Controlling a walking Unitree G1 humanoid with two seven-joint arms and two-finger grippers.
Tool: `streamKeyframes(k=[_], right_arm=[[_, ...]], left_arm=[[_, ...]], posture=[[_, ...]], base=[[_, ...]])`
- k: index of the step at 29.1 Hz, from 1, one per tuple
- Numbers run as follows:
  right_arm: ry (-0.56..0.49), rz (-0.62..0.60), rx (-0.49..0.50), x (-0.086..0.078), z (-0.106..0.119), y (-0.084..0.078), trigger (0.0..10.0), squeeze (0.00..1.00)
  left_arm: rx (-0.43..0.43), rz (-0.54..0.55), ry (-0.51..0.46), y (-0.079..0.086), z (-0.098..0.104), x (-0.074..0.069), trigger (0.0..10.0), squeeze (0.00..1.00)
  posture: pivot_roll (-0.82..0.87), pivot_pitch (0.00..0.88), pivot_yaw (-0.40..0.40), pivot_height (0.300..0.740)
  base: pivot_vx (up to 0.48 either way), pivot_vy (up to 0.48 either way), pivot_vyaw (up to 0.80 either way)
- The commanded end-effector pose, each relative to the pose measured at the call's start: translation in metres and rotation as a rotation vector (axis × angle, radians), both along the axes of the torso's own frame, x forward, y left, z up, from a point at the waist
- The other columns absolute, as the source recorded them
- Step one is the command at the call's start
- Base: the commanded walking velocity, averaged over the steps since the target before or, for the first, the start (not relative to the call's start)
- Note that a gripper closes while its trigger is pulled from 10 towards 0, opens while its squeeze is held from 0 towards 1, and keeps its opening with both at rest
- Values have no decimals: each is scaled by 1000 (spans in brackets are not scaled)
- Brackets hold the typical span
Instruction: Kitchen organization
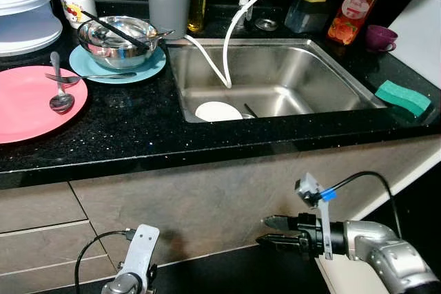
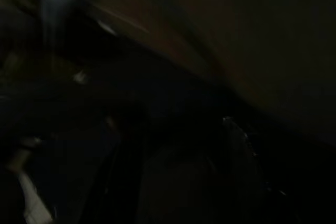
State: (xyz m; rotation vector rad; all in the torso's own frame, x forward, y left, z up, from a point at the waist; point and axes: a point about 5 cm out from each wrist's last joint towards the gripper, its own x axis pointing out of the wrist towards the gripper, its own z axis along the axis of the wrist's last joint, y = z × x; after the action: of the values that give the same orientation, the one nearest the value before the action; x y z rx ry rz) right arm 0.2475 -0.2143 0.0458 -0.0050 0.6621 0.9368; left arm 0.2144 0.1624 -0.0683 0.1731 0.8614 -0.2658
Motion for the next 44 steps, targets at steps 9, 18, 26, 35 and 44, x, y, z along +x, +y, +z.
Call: streamKeyframes(k=[9, 18, 26, 35, 44], right_arm=[[148, -401, -478, -26, -84, -27, 10000, 0], [139, -372, -781, -55, -114, -22, 10000, 0], [134, -348, -827, -56, -116, -24, 10000, 0], [139, -318, -837, -66, -128, 3, 10000, 0], [145, -314, -840, -68, -130, 6, 10000, 0]], left_arm=[[59, 10, -39, 5, 0, -2, 10000, 0], [-34, -56, -108, -4, 6, 4, 10000, 0], [-341, -148, -46, -26, 8, 0, 10000, 0], [-901, -739, -348, 20, 149, 17, 10000, 0], [-1024, -854, -368, 9, 173, 6, 10000, 0]], posture=[[103, 71, -48, 740], [115, 76, -58, 740], [122, 79, -73, 740], [114, 83, -77, 740], [104, 92, -75, 740]], base=[[0, 0, 0], [0, 0, 0], [0, 0, 0], [0, 0, 0], [0, 0, 0]])
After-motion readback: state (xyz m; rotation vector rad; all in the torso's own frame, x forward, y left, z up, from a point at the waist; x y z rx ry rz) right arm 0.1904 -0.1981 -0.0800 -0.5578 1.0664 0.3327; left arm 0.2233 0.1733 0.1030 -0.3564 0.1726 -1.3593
